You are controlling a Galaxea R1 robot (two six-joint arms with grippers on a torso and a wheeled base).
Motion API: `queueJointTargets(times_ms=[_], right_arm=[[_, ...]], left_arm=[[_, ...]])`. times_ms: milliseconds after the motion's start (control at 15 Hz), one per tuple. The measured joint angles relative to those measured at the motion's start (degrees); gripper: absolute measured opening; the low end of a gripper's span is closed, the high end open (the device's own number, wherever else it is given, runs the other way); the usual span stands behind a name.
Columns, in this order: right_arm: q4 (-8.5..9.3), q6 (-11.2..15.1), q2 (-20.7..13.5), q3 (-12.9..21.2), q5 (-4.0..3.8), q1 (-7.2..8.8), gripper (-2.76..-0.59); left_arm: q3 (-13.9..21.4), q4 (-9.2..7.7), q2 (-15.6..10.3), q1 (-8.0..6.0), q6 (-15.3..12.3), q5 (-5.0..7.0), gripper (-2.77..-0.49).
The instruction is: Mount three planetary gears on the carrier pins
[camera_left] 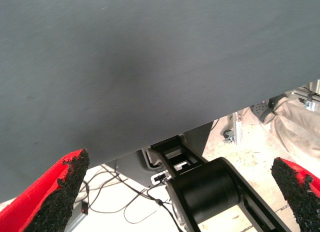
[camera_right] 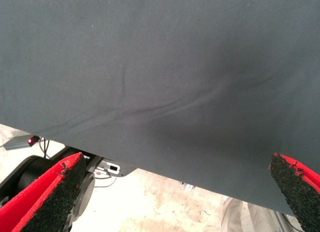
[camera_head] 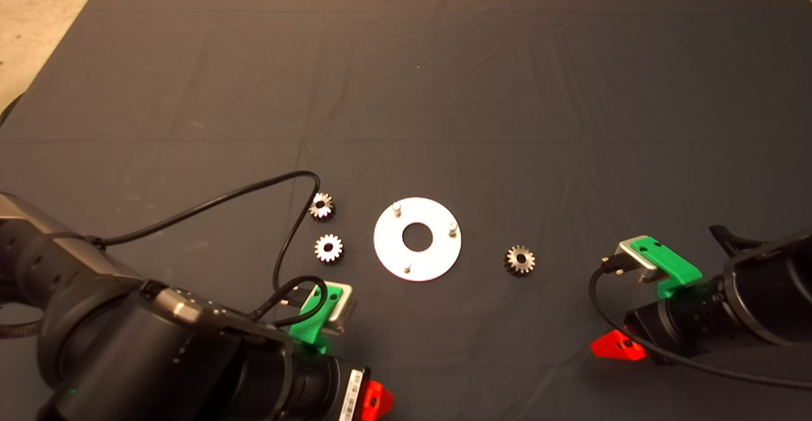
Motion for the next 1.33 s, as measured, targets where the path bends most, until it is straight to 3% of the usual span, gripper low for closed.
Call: queueJointTargets(times_ms=[267, 400, 600, 933, 1133, 1333], right_arm=[[-0.60, -0.05, -0.02, 0.00, 0.00, 0.89, -0.61], [-2.04, -0.22, 0.01, 0.00, 0.00, 1.06, -0.61], [-6.95, -0.73, 0.02, -0.06, 0.02, 1.09, -0.61], [-12.39, -3.04, 3.64, -0.56, 0.02, 1.07, -0.61], [-14.60, -3.67, 6.22, -2.09, 0.05, 1.02, -0.61], [-15.60, -4.74, 8.36, -4.04, 0.03, 0.45, -0.61]], left_arm=[[0.00, 0.88, 1.14, 0.00, 0.01, 0.00, -0.62], [0.00, 0.94, 2.42, 0.00, 0.00, 0.05, -0.62], [0.00, 1.21, 4.42, 0.00, 0.01, -0.02, -0.62], [0.00, 1.82, 5.06, 0.00, 0.00, 0.00, -0.62], [0.00, 2.12, 5.20, 0.00, 0.00, 0.02, -0.62], [0.00, 2.32, 5.25, 0.00, 0.01, 0.02, -0.62]])
